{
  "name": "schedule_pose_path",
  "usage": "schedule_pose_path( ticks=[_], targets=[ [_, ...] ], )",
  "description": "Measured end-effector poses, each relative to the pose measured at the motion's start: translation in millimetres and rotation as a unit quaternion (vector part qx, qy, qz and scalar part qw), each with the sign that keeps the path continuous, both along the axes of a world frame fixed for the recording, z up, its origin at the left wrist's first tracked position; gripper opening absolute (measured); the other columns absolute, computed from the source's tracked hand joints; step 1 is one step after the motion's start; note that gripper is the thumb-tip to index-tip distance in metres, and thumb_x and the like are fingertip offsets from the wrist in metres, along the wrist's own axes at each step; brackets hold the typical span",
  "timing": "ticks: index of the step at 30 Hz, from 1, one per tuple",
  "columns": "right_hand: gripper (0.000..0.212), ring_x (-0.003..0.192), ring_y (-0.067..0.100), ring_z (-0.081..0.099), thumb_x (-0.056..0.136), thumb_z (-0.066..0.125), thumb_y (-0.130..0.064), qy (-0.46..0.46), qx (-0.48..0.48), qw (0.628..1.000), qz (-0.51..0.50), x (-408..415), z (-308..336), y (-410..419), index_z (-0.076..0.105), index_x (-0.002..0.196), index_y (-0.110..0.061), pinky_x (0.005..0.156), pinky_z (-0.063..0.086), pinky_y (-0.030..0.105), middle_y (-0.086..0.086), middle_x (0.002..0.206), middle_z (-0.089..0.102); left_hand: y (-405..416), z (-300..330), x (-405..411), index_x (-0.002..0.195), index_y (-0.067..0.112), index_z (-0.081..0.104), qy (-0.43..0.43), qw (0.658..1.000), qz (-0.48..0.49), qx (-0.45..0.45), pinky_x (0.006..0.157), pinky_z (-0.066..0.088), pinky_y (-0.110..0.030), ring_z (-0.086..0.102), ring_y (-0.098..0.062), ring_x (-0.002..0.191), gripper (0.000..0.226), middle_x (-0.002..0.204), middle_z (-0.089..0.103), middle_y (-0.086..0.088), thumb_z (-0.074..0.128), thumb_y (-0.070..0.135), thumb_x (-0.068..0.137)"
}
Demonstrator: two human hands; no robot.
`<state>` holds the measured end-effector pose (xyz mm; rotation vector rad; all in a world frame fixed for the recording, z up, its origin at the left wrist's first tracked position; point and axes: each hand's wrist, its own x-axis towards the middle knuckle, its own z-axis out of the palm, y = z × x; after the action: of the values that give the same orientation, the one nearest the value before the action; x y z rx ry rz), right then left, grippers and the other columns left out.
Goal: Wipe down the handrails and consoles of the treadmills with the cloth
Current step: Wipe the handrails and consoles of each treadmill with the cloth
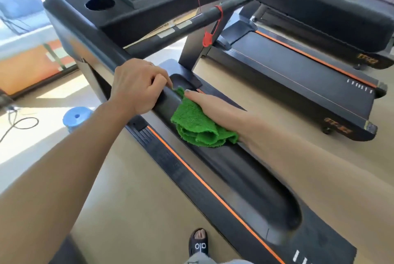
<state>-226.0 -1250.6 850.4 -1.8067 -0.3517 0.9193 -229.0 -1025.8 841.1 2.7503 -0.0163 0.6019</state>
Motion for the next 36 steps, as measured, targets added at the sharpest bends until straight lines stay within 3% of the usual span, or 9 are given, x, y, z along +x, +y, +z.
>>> schedule_pose_path(
  ticks=[4, 8, 11, 14, 16, 20, 24, 28, 36],
  targets=[
    [0.035, 0.052, -0.001, 0.064, 0.106, 0.046, -0.037, 0.068, -0.004, 0.997, -0.034, -9.4, -11.4, -35.0, 0.066, 0.081, -0.021, 0.056, 0.051, 0.014, -0.01, 0.06, 0.07, -2.5, 5.5, -2.7, 0.074, 0.034, 0.073, 0.028, 1.0, 0.003, 0.008, 0.069, 0.047, -0.041, 0.056, -0.02, 0.08, 0.043, 0.073, 0.065, 0.002, 0.031, 0.031, 0.084],
    [0.04, 0.125, 0.015, 0.055, 0.109, 0.04, -0.024, 0.097, -0.038, 0.994, -0.021, -12.0, -11.7, -30.0, 0.053, 0.141, -0.003, 0.106, 0.037, 0.026, 0.017, 0.143, 0.056, -7.7, 11.3, -5.6, 0.075, 0.031, 0.074, 0.038, 0.999, -0.005, 0.006, 0.07, 0.045, -0.039, 0.055, -0.019, 0.079, 0.044, 0.072, 0.065, 0.004, 0.031, 0.034, 0.084],
    [0.039, 0.107, 0.016, 0.069, 0.089, 0.059, -0.06, 0.097, -0.052, 0.993, -0.043, -6.0, -5.2, -16.8, 0.074, 0.11, -0.031, 0.1, 0.049, 0.033, -0.003, 0.116, 0.074, -8.4, 12.0, -3.8, 0.078, 0.031, 0.074, 0.046, 0.999, -0.007, 0.018, 0.075, 0.042, -0.036, 0.054, -0.019, 0.079, 0.04, 0.074, 0.066, 0.004, 0.034, 0.036, 0.085],
    [0.026, 0.085, 0.012, 0.07, 0.098, 0.056, -0.051, 0.077, -0.003, 0.996, -0.037, 4.3, 5.2, -3.8, 0.069, 0.089, -0.03, 0.088, 0.054, 0.027, -0.005, 0.101, 0.074, -8.4, 10.1, -2.4, 0.09, 0.03, 0.074, 0.041, 0.999, 0.016, 0.027, 0.09, 0.04, -0.038, 0.052, -0.017, 0.082, 0.036, 0.082, 0.067, 0.009, 0.041, 0.038, 0.08],
    [0.026, 0.081, 0.011, 0.07, 0.1, 0.053, -0.047, 0.077, 0.059, 0.995, 0.023, 3.0, 6.5, -3.6, 0.07, 0.097, -0.027, 0.08, 0.056, 0.023, -0.001, 0.098, 0.073, -14.6, 10.4, 1.1, 0.101, 0.03, 0.072, 0.046, 0.997, 0.054, 0.005, 0.099, 0.036, -0.038, 0.053, -0.013, 0.089, 0.039, 0.093, 0.067, 0.014, 0.042, 0.042, 0.08],
    [0.044, 0.128, 0.01, 0.054, 0.104, 0.042, -0.046, 0.046, 0.08, 0.996, 0.019, -2.7, -2.5, -12.8, 0.046, 0.147, -0.038, 0.115, 0.038, 0.038, -0.009, 0.141, 0.056, -37.7, 20.3, 10.2, 0.122, 0.033, 0.063, 0.084, 0.966, 0.175, -0.169, 0.12, 0.012, -0.028, 0.047, -0.001, 0.126, 0.048, 0.128, 0.065, 0.018, 0.026, 0.038, 0.092],
    [0.048, 0.142, -0.011, 0.025, 0.108, 0.038, -0.037, 0.002, 0.124, 0.988, 0.089, -13.8, -6.7, -54.4, 0.029, 0.155, -0.042, 0.123, 0.02, 0.027, -0.028, 0.156, 0.031, -54.4, 27.9, 16.4, 0.155, 0.023, 0.037, 0.069, 0.939, 0.278, -0.191, 0.123, 0.014, -0.036, 0.034, -0.021, 0.144, 0.05, 0.156, 0.044, 0.002, 0.022, 0.031, 0.108],
    [0.05, 0.144, -0.018, 0.002, 0.11, 0.033, -0.032, -0.024, 0.146, 0.979, 0.142, -20.0, -11.1, -61.5, 0.018, 0.158, -0.039, 0.125, 0.006, 0.025, -0.03, 0.161, 0.011, -53.3, 21.2, 18.8, 0.149, 0.004, 0.038, 0.071, 0.9, 0.403, -0.149, 0.114, 0.028, -0.055, 0.036, -0.04, 0.14, 0.059, 0.152, 0.043, -0.02, 0.023, 0.033, 0.1],
    [0.051, 0.145, 0.009, 0.033, 0.109, 0.028, -0.04, 0.127, 0.117, 0.981, 0.089, 34.7, 5.9, 35.1, 0.018, 0.159, -0.039, 0.122, 0.027, 0.039, -0.012, 0.161, 0.031, -59.7, 22.4, 18.6, 0.157, 0.002, 0.026, 0.054, 0.881, 0.417, -0.217, 0.126, 0.013, -0.034, 0.026, -0.029, 0.15, 0.056, 0.162, 0.029, -0.016, 0.029, 0.028, 0.108]
  ],
)
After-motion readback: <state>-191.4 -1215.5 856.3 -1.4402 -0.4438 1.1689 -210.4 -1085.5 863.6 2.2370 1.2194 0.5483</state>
